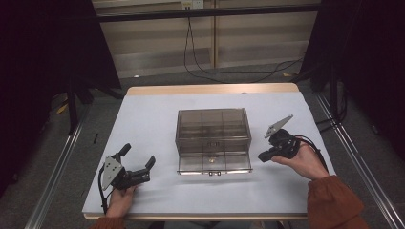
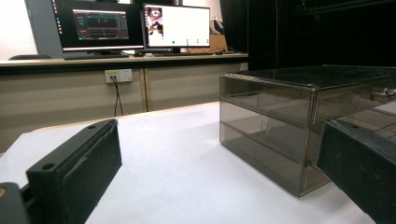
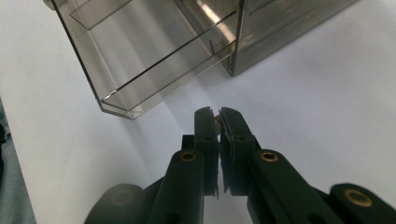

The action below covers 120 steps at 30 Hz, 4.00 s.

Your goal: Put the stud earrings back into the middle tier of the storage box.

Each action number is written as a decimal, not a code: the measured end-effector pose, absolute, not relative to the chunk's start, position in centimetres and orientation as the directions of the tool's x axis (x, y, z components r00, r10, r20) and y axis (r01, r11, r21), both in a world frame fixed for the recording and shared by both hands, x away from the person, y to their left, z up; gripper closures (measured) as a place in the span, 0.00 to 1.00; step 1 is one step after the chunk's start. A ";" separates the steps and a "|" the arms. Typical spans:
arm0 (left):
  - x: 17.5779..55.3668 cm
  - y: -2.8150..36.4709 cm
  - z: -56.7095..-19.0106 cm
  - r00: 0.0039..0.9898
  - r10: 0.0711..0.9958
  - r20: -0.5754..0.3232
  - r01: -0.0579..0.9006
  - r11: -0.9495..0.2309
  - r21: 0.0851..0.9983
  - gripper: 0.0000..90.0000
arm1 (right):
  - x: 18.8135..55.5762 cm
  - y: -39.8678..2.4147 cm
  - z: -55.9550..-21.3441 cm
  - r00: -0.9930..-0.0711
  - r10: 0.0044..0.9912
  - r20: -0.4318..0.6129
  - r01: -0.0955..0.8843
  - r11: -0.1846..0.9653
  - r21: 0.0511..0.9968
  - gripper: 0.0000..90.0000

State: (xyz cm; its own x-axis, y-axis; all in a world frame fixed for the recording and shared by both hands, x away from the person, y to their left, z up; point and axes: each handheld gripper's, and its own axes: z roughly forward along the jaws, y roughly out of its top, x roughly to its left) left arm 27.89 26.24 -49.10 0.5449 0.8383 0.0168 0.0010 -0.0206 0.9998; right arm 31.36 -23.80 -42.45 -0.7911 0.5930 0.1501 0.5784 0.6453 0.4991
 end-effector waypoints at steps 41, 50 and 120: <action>27.9 26.2 -49.1 0.545 0.839 0.016 0.001 -0.020 1.000 0.00 | 30.9 -20.4 -37.8 -0.882 0.457 0.117 0.387 0.560 0.733 0.96; 27.9 26.2 -49.1 0.545 0.838 0.016 0.001 -0.020 1.000 0.00 | 31.7 -17.7 -37.7 -0.905 0.413 0.097 0.361 0.629 0.689 0.96; 27.9 26.2 -49.1 0.546 0.838 0.019 0.000 -0.022 1.000 0.00 | 34.6 -7.8 -39.8 -0.951 0.305 0.045 0.300 0.883 0.360 0.84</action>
State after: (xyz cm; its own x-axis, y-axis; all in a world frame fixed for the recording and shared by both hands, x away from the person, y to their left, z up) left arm 27.89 26.24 -49.10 0.5458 0.8377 0.0187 -0.0001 -0.0222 0.9998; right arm 34.64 -7.80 -39.83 -0.9512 0.3053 0.0447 0.3004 0.8832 0.3601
